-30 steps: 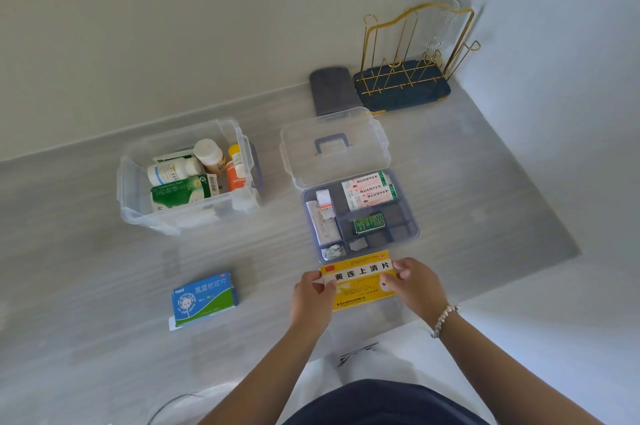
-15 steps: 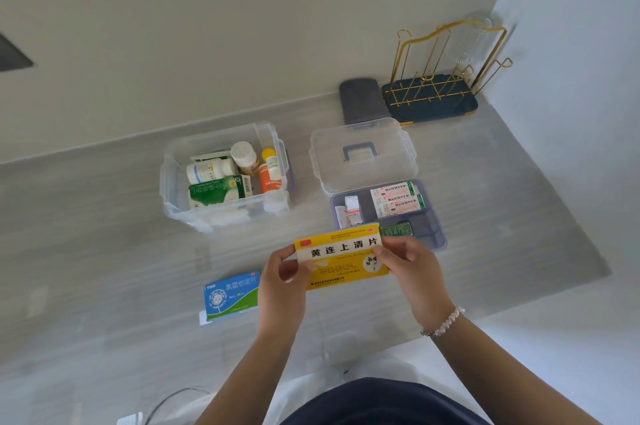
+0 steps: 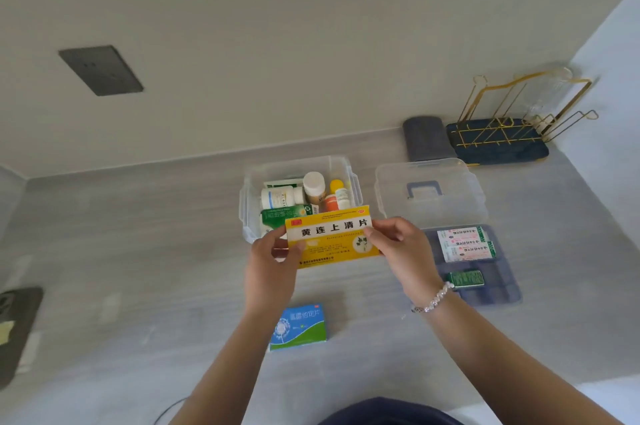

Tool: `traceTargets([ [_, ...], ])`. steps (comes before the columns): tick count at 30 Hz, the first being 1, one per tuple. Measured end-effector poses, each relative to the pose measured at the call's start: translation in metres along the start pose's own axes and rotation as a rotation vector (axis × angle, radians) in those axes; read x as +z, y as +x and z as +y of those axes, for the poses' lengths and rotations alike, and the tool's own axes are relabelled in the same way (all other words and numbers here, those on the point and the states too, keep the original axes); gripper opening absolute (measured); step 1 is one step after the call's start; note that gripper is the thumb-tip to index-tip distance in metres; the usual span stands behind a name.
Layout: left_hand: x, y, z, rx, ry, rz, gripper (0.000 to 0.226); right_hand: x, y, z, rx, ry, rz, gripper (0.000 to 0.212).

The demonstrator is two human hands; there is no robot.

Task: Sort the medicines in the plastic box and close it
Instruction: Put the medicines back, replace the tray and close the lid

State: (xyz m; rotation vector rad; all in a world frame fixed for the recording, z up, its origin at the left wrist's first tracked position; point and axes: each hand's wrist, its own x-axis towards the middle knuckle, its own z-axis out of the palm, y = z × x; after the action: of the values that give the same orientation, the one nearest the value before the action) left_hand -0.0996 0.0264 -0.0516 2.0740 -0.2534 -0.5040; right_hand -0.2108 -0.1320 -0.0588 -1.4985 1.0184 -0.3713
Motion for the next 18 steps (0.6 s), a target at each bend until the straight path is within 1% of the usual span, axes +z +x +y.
traceTargets([
  [3, -0.016, 0.036, 0.004, 0.060, 0.121, 0.001, 0.038, 0.026, 0.028, -0.018, -0.033, -0.068, -0.005, 0.018],
  [5, -0.023, 0.058, 0.007, 0.067, 0.159, -0.018, 0.044, 0.042, 0.046, -0.028, -0.058, -0.138, -0.008, 0.023],
  [8, -0.028, 0.086, 0.009, 0.052, 0.233, -0.059, 0.055, 0.057, 0.067, -0.036, -0.086, -0.291, -0.065, 0.032],
  [10, -0.027, 0.099, 0.007, 0.042, 0.308, -0.112, 0.058, 0.062, 0.078, -0.038, -0.103, -0.407, -0.112, 0.035],
  [15, -0.022, 0.112, 0.000, -0.049, 0.473, -0.291, 0.049, 0.075, 0.091, -0.036, -0.092, -0.613, -0.229, 0.039],
  [18, -0.019, 0.114, -0.001, -0.086, 0.561, -0.323, 0.041, 0.084, 0.095, -0.032, -0.070, -0.709, -0.280, 0.038],
])
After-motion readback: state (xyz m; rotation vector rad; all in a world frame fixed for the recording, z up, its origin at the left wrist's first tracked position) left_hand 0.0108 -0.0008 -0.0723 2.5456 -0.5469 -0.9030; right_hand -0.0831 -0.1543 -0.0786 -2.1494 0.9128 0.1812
